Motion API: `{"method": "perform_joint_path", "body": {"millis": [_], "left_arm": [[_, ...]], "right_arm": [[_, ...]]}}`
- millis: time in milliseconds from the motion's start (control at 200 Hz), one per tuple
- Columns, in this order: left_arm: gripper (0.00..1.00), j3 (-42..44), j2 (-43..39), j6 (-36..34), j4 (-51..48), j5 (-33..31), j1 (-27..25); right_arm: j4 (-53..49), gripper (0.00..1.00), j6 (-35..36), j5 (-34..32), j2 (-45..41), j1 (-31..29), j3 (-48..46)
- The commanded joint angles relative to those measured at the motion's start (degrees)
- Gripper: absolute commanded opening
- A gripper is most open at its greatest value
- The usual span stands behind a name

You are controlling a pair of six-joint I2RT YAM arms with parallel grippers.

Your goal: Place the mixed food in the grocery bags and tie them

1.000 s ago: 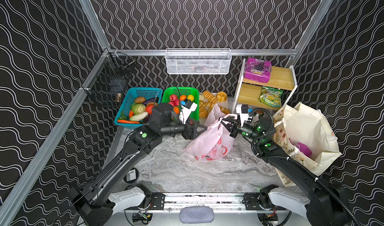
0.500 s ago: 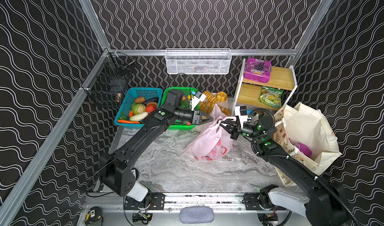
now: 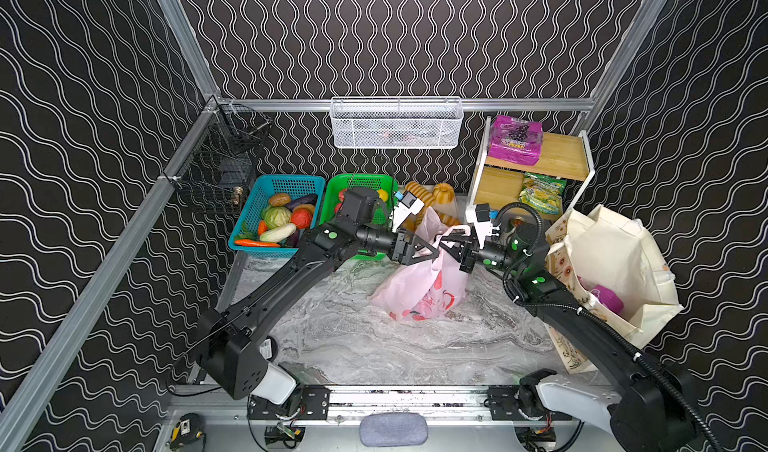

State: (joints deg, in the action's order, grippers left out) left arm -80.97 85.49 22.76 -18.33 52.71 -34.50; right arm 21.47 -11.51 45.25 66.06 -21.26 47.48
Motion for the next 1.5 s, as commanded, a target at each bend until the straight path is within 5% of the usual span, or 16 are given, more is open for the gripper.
{"method": "perform_joint_path", "body": {"millis": [0,115,250,440,771,931,1066,1176,1496], "left_arm": [[0.87,0.6,-1.0,4.8,5.2,-0.9,0.0],[0.90,-5.0,0.2,-3.7,-5.8,-9.0,-0.3],[0.91,-12.7,4.9,-9.7,-13.9,-9.2,-2.5],[0.92,-23.4,11.6,-21.4,-30.3,-18.2,-8.3],[0.89,-27.3,13.6,-25.8,-32.9,-34.0,-13.2],[0.71,-26.8,14.0,-26.1,-32.0,-40.2,-14.9],[0.36,-24.5,12.2,-25.5,-29.2,-44.0,-15.2],[0.19,-21.7,9.3,-25.3,-26.3,-45.6,-15.2],[0.00,-19.8,6.5,-26.6,-25.7,-43.4,-15.2]], "right_arm": [[-6.8,0.00,0.5,-2.8,-0.6,0.0,1.9],[-10.5,0.00,1.0,-1.5,-1.2,0.0,3.2],[-11.5,0.00,1.1,-2.4,-1.6,0.0,3.1],[-12.2,0.00,0.8,-2.5,-0.9,0.0,4.7],[-13.6,0.00,-3.0,-0.4,0.7,0.0,7.0],[-16.7,0.00,-3.4,1.6,1.4,0.0,9.3],[-19.7,0.00,-1.8,0.3,1.0,0.0,9.4],[-21.1,0.00,-1.1,-0.8,0.4,0.1,9.4],[-21.5,0.00,-3.9,0.8,0.2,1.5,9.4]]}}
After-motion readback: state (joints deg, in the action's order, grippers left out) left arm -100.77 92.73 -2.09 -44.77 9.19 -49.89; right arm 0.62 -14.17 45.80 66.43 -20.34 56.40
